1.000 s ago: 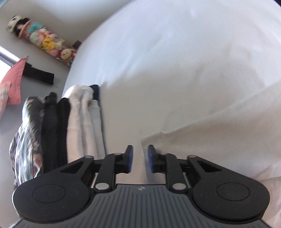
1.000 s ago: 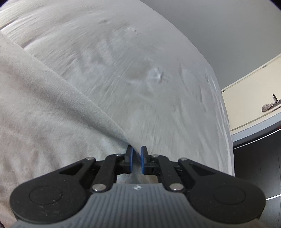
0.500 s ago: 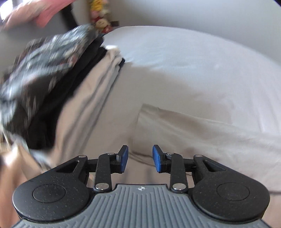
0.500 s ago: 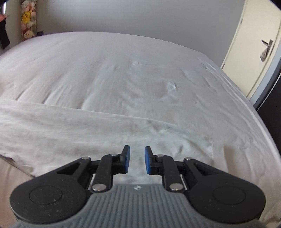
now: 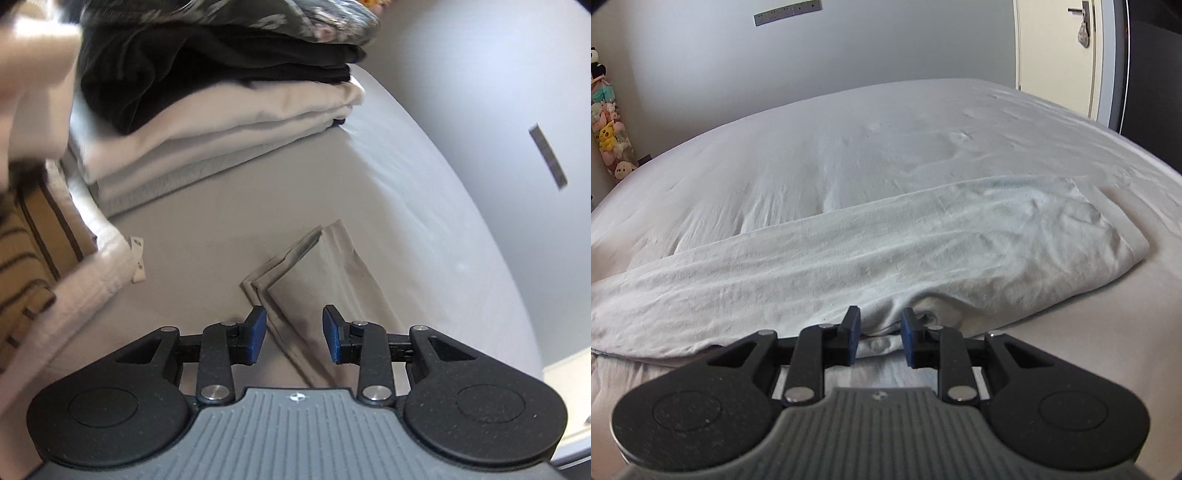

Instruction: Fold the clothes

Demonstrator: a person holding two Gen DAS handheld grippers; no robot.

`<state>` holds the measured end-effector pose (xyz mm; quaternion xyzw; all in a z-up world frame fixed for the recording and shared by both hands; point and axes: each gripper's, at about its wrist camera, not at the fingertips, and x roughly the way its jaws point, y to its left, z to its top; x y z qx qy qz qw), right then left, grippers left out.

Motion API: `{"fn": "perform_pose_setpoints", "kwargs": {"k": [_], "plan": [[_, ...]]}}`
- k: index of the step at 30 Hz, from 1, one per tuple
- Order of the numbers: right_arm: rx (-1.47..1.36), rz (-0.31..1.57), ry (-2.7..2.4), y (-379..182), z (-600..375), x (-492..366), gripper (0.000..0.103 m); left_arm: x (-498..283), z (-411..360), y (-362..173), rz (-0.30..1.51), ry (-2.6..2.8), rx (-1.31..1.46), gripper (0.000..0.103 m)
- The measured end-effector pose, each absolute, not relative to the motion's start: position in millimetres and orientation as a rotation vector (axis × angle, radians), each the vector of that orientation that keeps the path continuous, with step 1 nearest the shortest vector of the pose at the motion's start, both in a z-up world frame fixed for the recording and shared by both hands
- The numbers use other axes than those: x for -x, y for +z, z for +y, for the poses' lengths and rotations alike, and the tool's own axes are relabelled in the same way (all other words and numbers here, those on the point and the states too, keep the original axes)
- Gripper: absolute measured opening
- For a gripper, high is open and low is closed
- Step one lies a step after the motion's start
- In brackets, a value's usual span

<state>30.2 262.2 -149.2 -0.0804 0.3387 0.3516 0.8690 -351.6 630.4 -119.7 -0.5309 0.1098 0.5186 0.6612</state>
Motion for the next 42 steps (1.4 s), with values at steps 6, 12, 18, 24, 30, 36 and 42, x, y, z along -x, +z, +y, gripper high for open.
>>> {"fn": "perform_pose_setpoints", "kwargs": {"k": [6,12,18,24,30,36,42], "plan": [[0.178,0.692,0.735,-154,264,-31,0.029,346,640,-129,0.243,1.217,1.228,0.038],[0.209,0.671,0.734,-153,258,-27,0.029,337,640,-132,0.264,1.228,1.187,0.036],[0.252,0.672,0.736,-151,250,-22,0.032,327,628,-106,0.25,1.255,1.022,0.009],[0.315,0.679,0.748,-154,252,-12,0.033,321,626,-92,0.306,1.279,0.926,0.007],[0.321,0.675,0.668,-160,253,-21,0.033,321,628,-109,0.371,1.308,0.929,0.007],[0.327,0.651,0.625,-168,269,-36,0.032,316,626,-115,0.416,1.314,0.902,0.007],[0.294,0.679,0.61,-163,261,-38,0.006,316,624,-113,0.421,1.342,0.875,0.007]]}}
